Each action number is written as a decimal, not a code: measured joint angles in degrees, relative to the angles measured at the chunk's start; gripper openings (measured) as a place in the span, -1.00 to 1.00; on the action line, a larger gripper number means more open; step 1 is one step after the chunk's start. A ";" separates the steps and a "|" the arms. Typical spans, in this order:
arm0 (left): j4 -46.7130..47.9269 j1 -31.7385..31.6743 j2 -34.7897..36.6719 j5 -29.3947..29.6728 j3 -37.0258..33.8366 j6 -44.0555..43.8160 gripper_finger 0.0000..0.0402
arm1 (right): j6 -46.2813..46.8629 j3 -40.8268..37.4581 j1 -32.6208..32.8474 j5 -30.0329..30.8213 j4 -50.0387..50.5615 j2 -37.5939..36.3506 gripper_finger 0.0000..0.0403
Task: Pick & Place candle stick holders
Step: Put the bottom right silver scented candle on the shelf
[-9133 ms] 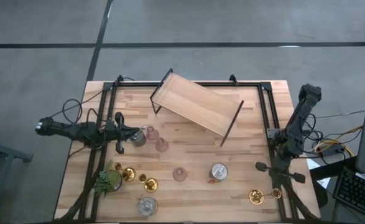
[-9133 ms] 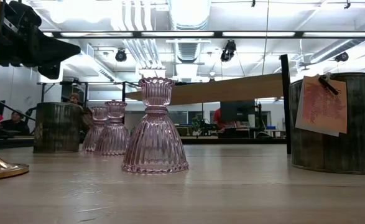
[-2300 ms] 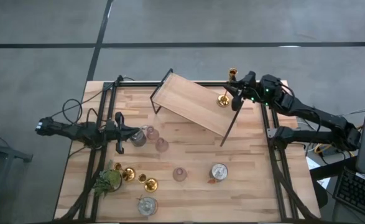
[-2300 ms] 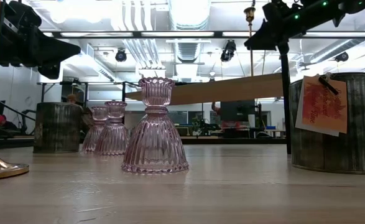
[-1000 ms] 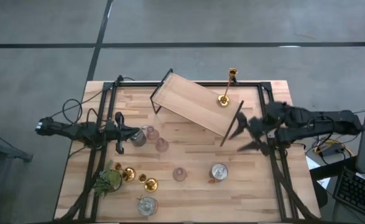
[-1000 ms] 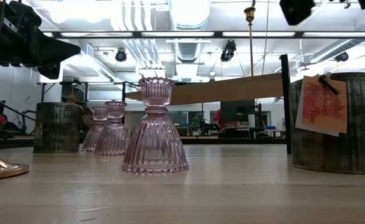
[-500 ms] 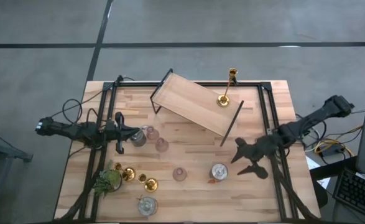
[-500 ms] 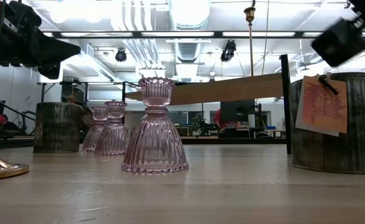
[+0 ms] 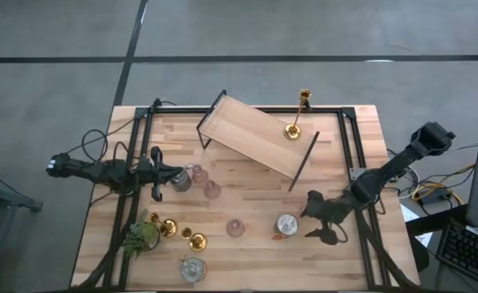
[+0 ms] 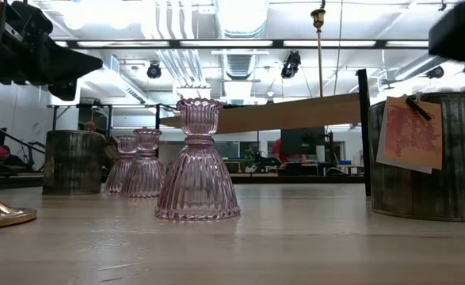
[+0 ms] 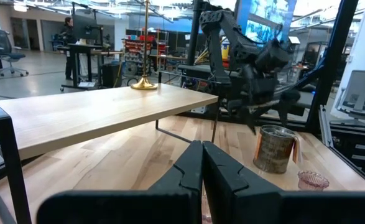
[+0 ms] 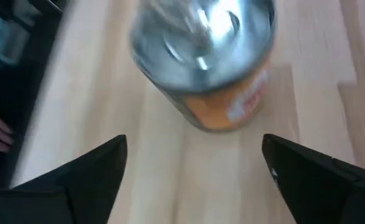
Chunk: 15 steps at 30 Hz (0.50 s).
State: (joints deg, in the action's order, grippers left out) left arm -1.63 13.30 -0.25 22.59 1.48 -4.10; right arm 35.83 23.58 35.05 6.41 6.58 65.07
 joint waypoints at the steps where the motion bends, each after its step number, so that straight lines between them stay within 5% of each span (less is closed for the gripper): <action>1: 0.00 0.02 0.00 -0.01 0.00 0.00 -0.94 | 0.02 -0.02 0.13 0.05 0.00 1.42 0.87; 8: 0.11 0.02 0.00 0.00 0.00 0.00 -0.94 | -0.01 -0.19 1.26 0.31 -5.64 11.71 0.88; 15: 0.13 0.01 0.00 0.00 0.01 0.02 -0.94 | -1.99 -0.05 4.53 8.45 -15.26 19.15 0.88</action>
State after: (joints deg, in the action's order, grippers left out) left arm -1.50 13.31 -0.25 22.59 1.49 -4.08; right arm 33.85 23.53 39.57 14.85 -8.68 84.22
